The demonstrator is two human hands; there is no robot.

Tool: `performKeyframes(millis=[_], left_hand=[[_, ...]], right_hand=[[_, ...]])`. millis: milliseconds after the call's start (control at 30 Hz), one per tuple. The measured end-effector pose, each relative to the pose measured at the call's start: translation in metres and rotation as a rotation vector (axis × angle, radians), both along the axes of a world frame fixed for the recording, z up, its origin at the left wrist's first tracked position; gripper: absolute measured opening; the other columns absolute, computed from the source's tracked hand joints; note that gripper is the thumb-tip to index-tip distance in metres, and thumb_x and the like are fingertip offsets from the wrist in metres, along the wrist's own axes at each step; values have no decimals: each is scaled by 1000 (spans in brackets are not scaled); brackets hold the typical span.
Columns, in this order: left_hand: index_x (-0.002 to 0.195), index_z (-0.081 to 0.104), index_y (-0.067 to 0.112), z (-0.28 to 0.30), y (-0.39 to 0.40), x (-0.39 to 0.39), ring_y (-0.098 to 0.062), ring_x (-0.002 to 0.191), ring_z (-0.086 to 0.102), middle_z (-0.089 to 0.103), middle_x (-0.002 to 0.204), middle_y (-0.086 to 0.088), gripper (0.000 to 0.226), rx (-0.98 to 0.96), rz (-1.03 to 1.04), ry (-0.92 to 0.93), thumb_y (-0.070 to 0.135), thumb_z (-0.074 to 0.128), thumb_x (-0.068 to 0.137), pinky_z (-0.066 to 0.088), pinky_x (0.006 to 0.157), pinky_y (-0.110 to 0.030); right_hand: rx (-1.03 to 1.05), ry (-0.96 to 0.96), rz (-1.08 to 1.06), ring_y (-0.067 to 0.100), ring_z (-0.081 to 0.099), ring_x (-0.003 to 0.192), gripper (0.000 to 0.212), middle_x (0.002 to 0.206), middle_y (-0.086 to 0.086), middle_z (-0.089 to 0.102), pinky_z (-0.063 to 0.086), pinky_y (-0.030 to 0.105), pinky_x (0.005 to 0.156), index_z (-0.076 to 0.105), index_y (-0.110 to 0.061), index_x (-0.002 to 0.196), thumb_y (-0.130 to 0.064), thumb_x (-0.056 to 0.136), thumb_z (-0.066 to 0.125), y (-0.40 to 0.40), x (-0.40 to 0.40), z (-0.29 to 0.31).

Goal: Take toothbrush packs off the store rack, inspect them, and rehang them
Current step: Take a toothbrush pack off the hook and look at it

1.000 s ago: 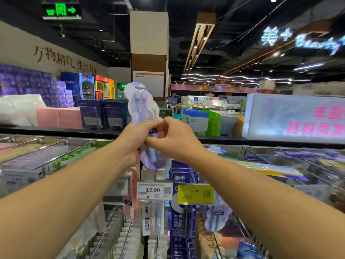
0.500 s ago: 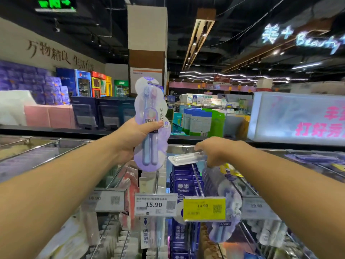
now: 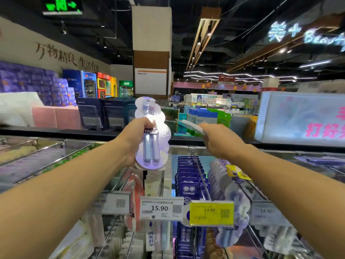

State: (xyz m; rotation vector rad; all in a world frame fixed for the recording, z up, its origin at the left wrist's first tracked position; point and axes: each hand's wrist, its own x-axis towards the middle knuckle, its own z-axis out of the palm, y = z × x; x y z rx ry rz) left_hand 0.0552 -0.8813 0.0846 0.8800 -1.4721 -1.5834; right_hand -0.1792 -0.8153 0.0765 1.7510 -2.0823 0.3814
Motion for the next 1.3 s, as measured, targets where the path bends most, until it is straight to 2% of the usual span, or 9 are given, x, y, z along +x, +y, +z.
performKeyframes(millis=[100,200,400,567,667,767,900,1100,1300], left_hand=[[118,62,9,2,11,0,-30,74,72,72,92,-16,31,11,-33,12,28,58,94,63,77,-40],[116,66,4,-2,20,-9,-25,58,72,75,79,-12,29,65,-136,49,22,50,101,58,52,-29],[119,67,10,-2,50,-30,-28,72,66,67,86,-13,35,143,-327,255,26,42,101,52,71,-40],[126,72,14,-3,80,-40,-32,93,72,75,107,-14,60,46,-456,182,61,56,92,57,91,-49],[123,70,11,-9,98,-46,-28,82,75,77,99,-12,55,-69,-467,137,41,75,77,64,77,-44],[118,66,10,-14,106,-53,-22,68,75,76,86,-10,43,-96,-508,216,22,74,78,61,58,-33],[116,65,10,-16,113,-63,-22,66,75,74,84,-11,29,-124,-552,275,12,68,86,60,56,-32],[124,67,12,-12,111,-74,-25,80,76,76,97,-12,41,-203,-437,285,12,75,84,63,64,-36],[130,60,18,-8,110,-78,-29,97,76,77,111,-10,68,-338,-300,183,22,86,67,62,77,-45]], right_hand=[[-331,-50,222,35,63,110,45,126,10,68,51,39,83,55,-20,139,-9,97,61,11,5,4],[-502,239,423,36,61,123,51,140,14,63,54,50,92,57,-15,142,-14,92,68,23,22,7],[-330,318,539,37,44,141,65,154,19,46,57,57,92,48,-17,150,-17,91,74,51,46,1],[-206,213,526,26,24,155,70,167,12,28,37,49,119,32,-11,158,-17,97,65,81,36,-1],[-195,-32,506,18,22,156,69,167,9,29,26,42,125,24,-8,159,-9,99,56,101,33,2],[-217,-19,481,19,18,156,62,156,9,43,19,33,127,32,-5,154,-3,97,56,116,29,6],[-237,-27,461,20,7,158,39,167,6,27,15,30,125,52,-11,129,5,94,57,130,26,11],[-240,-2,360,25,16,157,64,168,8,25,14,32,125,42,-17,153,-1,92,45,157,8,9],[-128,-299,19,25,55,133,43,143,6,61,43,34,110,60,-15,139,-6,100,46,180,-41,5]])
